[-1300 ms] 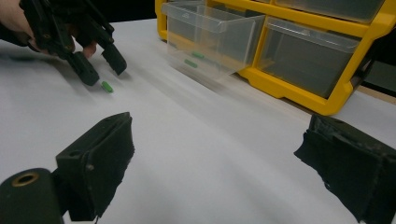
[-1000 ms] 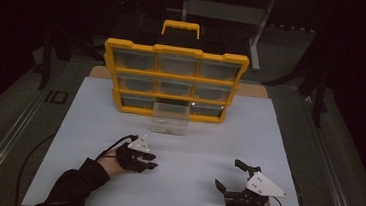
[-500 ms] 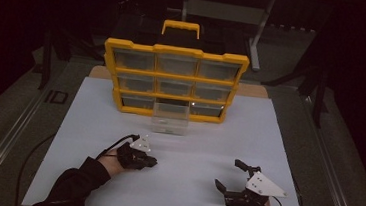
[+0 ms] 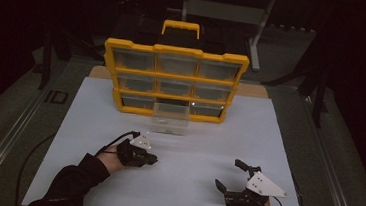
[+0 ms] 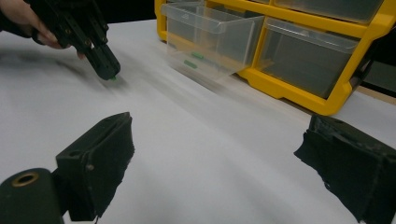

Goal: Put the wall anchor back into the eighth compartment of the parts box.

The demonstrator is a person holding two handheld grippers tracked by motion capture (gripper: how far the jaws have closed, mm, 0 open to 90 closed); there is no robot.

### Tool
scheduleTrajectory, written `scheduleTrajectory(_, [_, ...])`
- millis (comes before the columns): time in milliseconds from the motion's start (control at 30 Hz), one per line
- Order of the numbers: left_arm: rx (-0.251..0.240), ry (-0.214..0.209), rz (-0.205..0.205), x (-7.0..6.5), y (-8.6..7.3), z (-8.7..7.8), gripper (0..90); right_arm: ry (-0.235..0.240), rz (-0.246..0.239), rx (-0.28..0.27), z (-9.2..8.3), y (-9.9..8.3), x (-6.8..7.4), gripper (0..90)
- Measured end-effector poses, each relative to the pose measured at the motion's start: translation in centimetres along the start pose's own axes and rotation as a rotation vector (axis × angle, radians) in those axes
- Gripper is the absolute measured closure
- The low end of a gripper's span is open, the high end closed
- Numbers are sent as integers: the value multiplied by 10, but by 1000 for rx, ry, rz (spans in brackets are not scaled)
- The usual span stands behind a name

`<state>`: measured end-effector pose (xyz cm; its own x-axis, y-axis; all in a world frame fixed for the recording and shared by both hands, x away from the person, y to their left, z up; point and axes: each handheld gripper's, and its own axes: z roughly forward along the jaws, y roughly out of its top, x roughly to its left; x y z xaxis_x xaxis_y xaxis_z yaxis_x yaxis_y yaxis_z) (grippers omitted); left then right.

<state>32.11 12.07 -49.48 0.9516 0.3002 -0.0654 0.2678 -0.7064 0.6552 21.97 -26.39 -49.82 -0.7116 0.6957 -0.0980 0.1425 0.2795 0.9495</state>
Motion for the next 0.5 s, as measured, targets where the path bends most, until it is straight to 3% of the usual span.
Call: scheduleTrajectory(500, [0,-11,49,7,21,-21,839,2,2,1,0,0,0,84])
